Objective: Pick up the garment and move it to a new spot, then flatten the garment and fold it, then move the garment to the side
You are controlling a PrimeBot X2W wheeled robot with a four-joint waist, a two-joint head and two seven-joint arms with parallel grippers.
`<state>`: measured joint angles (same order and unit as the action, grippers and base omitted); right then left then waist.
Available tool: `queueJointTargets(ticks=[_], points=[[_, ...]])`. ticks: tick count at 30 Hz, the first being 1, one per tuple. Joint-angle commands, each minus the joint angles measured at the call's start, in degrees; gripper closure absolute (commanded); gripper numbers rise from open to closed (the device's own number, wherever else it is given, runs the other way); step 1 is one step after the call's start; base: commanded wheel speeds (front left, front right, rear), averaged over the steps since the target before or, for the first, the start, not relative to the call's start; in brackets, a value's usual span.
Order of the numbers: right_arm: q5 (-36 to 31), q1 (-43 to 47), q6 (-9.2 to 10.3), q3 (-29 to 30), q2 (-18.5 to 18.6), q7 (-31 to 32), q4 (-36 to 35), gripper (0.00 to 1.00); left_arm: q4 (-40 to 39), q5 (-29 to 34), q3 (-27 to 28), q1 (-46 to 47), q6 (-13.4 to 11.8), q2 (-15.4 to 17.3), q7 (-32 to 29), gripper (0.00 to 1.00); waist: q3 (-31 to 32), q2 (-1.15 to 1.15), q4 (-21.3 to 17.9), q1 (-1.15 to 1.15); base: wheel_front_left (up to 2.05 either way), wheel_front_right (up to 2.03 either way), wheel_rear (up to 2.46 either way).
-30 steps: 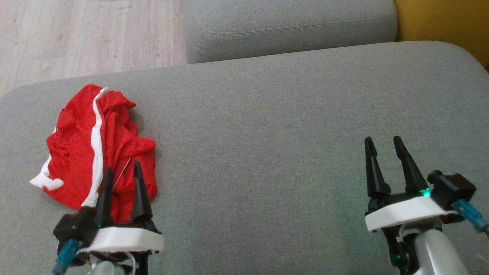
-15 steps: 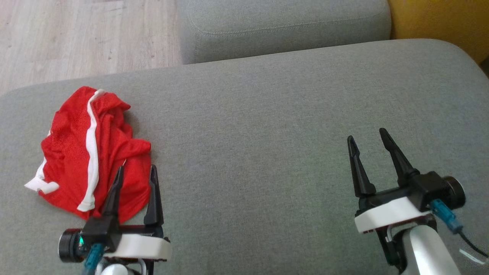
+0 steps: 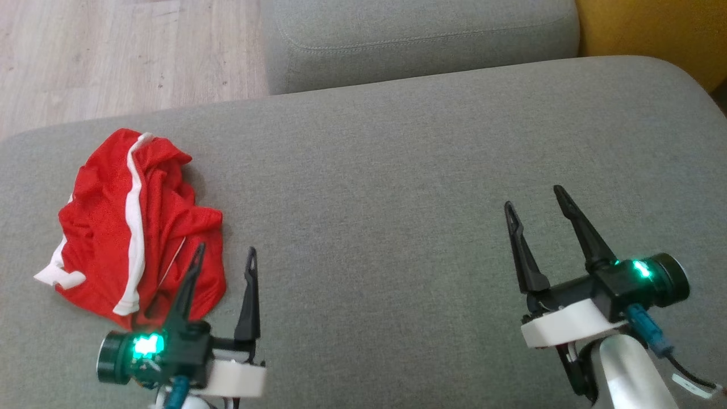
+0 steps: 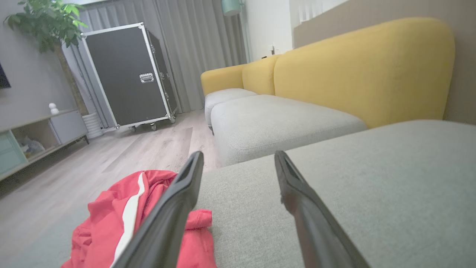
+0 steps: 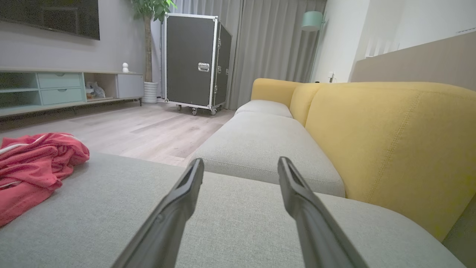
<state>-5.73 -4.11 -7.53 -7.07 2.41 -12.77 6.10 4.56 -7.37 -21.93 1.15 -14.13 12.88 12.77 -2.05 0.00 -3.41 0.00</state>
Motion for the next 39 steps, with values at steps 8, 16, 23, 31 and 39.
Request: queueJointTargets(ticks=[8, 16, 23, 31, 39], points=[[9.16, -1.17, 0.04, -0.86, 0.46, -2.14, -0.56, 0.0, -4.24, -6.63, 9.13, -0.7, 6.36, -4.94, 2.14, 0.0, 0.18, 0.0, -0.34, 0.0, 0.0, 0.0, 0.0], [17.82, -0.45, 0.04, -1.69, 0.46, -2.23, 4.76, 0.0, 0.91, -9.47, 14.68, -2.59, 14.13, -8.36, 2.23, 0.0, 0.5, 0.0, -0.73, 0.0, 0.0, 0.0, 0.0], [18.29, -1.18, 0.04, -2.42, 0.46, -2.23, 5.69, 0.0, 3.21, -8.22, 18.33, -1.93, 17.4, -9.61, 2.23, 0.0, 0.75, 0.0, -0.8, 0.0, 0.0, 0.0, 0.0], [20.49, -1.1, 0.04, -4.69, 0.46, -2.23, 5.11, 0.0, 4.02, -8.56, 20.28, -1.71, 18.37, -9.97, 2.23, 0.0, 1.13, 0.0, 0.47, 0.0, 0.0, 0.0, 0.0], [20.93, -0.12, 0.04, -7.62, 0.46, -2.23, 5.16, 0.0, 4.14, -8.12, 21.19, -2.53, 17.42, -9.99, 2.23, 0.0, 2.32, 0.0, 4.35, 0.0, 0.0, 0.0, 0.0]])
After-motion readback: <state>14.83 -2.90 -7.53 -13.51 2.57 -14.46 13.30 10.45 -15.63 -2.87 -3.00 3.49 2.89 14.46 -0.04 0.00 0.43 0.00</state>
